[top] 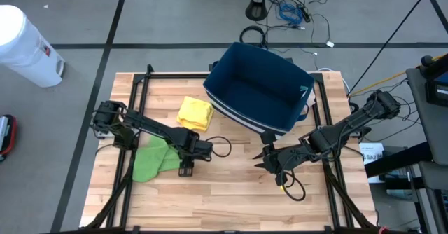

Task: Fold towel
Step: Fold the green towel

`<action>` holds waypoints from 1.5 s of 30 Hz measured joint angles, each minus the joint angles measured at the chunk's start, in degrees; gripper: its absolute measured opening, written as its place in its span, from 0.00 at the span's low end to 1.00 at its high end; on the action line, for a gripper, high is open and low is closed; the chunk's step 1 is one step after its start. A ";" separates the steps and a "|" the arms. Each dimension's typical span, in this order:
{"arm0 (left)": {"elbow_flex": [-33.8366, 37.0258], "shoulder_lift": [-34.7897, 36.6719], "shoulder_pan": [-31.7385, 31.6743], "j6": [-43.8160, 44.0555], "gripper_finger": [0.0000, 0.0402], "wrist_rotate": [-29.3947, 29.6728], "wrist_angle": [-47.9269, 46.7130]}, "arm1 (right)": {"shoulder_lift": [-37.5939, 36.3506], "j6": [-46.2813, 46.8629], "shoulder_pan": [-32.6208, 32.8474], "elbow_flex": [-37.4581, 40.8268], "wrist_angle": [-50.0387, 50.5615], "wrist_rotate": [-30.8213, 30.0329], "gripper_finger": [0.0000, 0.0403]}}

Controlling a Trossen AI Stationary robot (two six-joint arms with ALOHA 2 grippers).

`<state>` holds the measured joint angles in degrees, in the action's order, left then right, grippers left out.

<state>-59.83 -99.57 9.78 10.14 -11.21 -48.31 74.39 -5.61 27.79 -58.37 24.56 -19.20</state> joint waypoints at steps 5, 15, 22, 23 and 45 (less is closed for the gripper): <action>-0.02 -0.14 1.29 -2.20 0.46 5.74 0.07 | 0.00 0.00 0.00 0.00 0.00 0.00 0.25; -0.04 -0.48 2.63 -4.58 0.42 11.47 0.43 | 0.00 -0.19 0.00 -0.02 -0.04 0.00 0.25; -0.04 -0.52 3.44 -6.24 0.27 12.88 0.44 | 0.00 -0.10 0.00 -0.02 -0.33 -0.01 0.25; -0.04 -0.52 3.48 -6.24 0.24 13.29 0.44 | 0.00 -0.08 0.00 -0.02 -0.32 -0.01 0.25; -30.35 -0.59 7.23 -15.24 0.00 13.36 -10.21 | -0.02 0.28 0.07 -0.04 -0.27 4.62 0.25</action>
<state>-90.19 -100.16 17.01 -5.10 2.15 -58.52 74.37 -5.32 27.86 -58.41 24.29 -14.58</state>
